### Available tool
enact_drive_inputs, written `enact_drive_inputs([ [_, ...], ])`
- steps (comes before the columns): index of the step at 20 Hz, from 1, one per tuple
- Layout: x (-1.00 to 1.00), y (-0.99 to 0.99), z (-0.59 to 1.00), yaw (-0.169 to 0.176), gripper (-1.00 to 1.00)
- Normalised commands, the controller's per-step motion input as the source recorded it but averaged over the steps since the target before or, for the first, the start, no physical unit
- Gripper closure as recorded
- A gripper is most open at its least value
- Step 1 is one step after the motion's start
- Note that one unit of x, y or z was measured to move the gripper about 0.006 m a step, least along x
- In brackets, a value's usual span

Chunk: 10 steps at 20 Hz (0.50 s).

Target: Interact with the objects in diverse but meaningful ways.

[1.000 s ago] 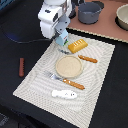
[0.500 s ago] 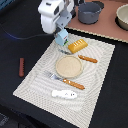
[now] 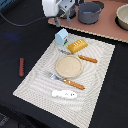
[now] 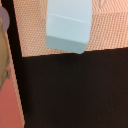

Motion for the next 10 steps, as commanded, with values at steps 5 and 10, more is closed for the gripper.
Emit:
enact_drive_inputs([
  [5,-0.24,-0.65,-0.01,0.0,-1.0],
  [10,-0.44,-0.71,-0.05,0.0,-1.0],
])
